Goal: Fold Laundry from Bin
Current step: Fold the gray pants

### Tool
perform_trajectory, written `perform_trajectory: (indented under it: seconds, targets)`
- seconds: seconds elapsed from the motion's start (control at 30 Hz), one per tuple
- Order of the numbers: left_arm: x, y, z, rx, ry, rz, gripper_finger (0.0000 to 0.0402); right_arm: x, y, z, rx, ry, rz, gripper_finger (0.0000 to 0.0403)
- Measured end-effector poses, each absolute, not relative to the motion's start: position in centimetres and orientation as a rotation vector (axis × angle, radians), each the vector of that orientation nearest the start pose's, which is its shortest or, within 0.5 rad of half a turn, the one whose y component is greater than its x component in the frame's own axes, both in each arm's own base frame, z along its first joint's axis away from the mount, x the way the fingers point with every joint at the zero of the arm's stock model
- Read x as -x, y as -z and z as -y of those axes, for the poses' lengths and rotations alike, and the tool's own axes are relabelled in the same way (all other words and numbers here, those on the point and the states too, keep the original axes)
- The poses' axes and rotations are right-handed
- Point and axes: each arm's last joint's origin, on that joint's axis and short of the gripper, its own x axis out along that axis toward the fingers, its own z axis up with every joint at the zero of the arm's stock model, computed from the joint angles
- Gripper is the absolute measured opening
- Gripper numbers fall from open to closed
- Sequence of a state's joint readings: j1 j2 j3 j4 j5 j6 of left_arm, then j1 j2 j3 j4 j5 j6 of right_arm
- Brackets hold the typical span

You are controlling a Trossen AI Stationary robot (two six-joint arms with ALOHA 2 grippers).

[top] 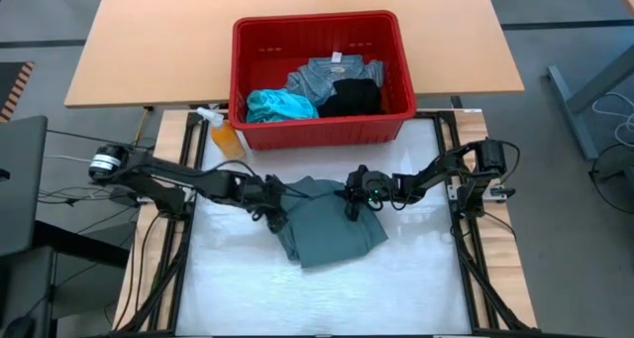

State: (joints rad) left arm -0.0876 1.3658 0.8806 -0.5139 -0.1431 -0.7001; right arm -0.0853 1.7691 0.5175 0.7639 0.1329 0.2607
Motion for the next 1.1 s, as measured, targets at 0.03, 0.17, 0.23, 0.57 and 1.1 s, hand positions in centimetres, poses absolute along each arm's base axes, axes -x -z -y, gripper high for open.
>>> perform_trajectory:
  seconds: [0.03,0.17,0.23,0.57,1.1]
  targets:
    - [-25.6,-22.6,1.8,0.544,-0.405,-0.923,0.0196,-29.0,-10.3,2.9,-0.243,0.276,-0.458,0.0021]
    - [-22.7,-25.1,1.2,0.571,-0.529,-0.848,0.0197,-29.0,-10.3,2.9,-0.244,0.277,-0.457,0.0021]
    - [-21.9,-26.4,1.4,0.523,-0.563,-0.742,0.0195,-29.0,-10.3,2.9,-0.246,0.277,-0.457,0.0021]
    - [-26.9,-22.7,4.6,0.238,-0.285,-0.411,0.0192,-29.0,-10.3,2.9,-0.269,0.283,-0.455,0.0021]
    - [-31.7,-13.0,1.7,0.273,-0.353,-0.458,0.0192,-28.9,-10.3,3.2,-0.275,0.29,-0.454,0.0026]
